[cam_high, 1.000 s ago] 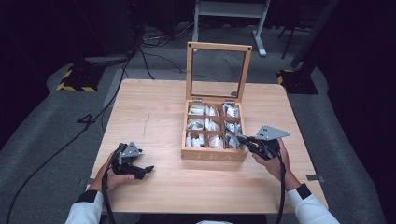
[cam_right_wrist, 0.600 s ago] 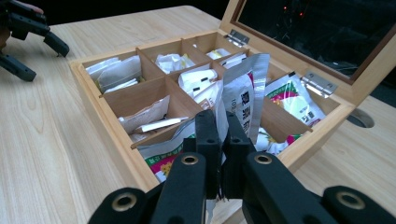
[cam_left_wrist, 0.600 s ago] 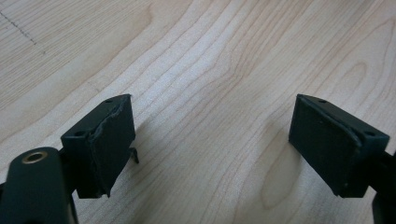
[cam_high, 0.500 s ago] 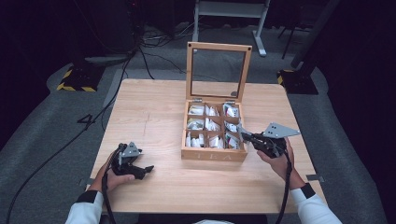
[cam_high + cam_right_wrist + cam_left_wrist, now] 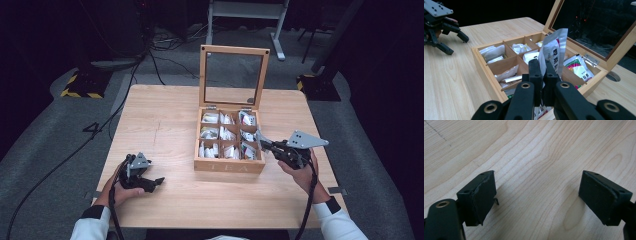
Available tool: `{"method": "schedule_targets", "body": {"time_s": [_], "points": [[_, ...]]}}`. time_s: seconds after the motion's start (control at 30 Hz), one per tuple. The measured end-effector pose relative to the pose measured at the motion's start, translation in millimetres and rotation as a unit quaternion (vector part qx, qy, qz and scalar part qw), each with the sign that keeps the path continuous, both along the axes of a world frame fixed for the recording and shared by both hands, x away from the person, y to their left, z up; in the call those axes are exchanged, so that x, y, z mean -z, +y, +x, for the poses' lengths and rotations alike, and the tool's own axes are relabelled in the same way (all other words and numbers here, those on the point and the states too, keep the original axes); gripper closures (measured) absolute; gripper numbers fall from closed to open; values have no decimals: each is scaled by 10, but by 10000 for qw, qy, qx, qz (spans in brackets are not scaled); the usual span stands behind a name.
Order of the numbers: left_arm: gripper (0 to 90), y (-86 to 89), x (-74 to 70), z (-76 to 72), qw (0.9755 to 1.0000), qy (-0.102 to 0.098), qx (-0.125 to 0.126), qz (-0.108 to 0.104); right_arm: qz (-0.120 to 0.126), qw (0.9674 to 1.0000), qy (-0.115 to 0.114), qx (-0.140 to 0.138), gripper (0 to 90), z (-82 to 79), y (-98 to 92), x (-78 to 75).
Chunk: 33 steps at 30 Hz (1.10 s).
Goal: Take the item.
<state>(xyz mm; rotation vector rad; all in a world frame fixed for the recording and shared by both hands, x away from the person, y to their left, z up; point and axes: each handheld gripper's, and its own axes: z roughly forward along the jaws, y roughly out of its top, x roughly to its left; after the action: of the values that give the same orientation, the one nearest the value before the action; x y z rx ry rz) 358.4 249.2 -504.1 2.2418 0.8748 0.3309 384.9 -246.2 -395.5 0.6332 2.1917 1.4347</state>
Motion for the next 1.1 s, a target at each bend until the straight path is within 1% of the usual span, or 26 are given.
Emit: {"method": "schedule_targets", "body": {"time_s": [0.43, 0.83, 1.1], "points": [[149, 1, 1, -5, 10000, 0, -24, -6, 96, 9998, -70, -127, 885, -73, 21, -79], [149, 2, 0, -6, 10000, 0, -27, -2, 110, 9992, -88, -381, 885, -206, 61, -133], [149, 3, 0, -6, 10000, -3, -28, -1, 70, 9982, -92, -583, 885, -278, 135, -141]]}}
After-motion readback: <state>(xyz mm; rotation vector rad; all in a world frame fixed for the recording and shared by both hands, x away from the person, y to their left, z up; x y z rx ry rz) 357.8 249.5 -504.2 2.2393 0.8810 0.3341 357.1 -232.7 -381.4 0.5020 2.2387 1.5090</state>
